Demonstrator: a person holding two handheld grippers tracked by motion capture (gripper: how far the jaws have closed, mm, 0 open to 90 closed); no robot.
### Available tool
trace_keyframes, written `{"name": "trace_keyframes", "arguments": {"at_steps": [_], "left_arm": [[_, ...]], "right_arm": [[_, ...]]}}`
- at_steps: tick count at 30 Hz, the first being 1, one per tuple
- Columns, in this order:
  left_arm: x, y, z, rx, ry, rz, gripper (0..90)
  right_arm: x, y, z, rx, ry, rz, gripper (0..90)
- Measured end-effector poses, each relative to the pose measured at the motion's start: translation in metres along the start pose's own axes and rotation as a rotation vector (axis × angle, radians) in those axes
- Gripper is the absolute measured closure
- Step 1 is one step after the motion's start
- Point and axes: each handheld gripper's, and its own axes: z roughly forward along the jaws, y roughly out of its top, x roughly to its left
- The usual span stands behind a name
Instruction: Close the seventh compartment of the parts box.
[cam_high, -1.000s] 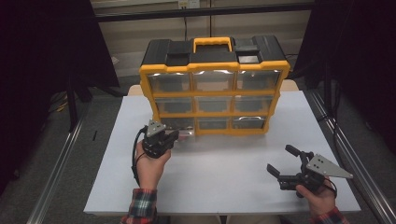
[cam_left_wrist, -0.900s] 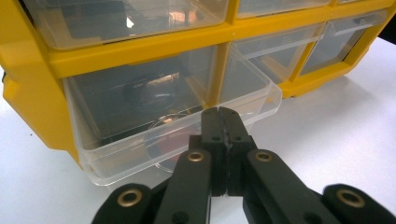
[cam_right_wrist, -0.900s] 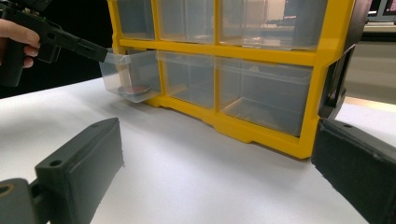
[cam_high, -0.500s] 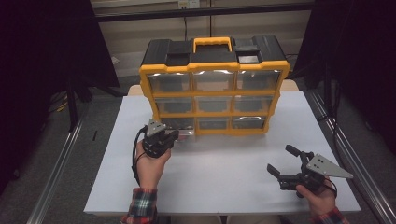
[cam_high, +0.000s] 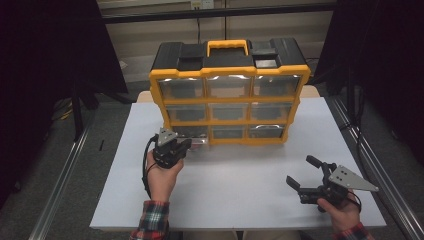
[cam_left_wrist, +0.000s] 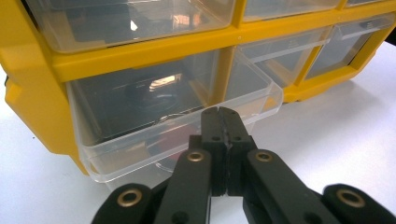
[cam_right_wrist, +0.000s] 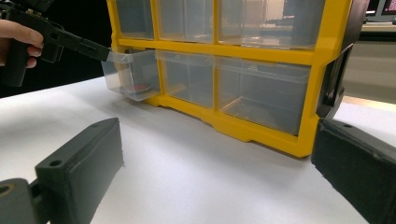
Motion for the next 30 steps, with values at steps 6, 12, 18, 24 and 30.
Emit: {"name": "trace_keyframes", "arguments": {"at_steps": [6, 12, 18, 24, 30], "left_arm": [[0.0001, 0.0011, 0.0013, 0.005, 0.016, 0.009, 90.0], [0.0012, 0.0014, 0.0029, -0.004, 0.006, 0.009, 90.0], [0.0010, 0.0014, 0.0034, -0.006, 0.007, 0.005, 90.0], [0.0014, 0.0012, 0.0033, -0.007, 0.006, 0.006, 90.0], [0.0013, 0.0012, 0.0041, -0.014, 0.005, -0.002, 90.0]], "right_arm": [[-0.0002, -0.0001, 0.0003, 0.000, -0.001, -0.002, 1.9], [0.0001, -0.0001, 0.0004, 0.002, 0.002, -0.002, 1.9], [0.0001, -0.0001, 0.0008, 0.000, 0.004, -0.002, 1.9], [0.0003, -0.0001, 0.0018, 0.000, 0.004, -0.003, 1.9], [0.0001, -0.0003, 0.0015, 0.003, 0.001, -0.001, 1.8]]}}
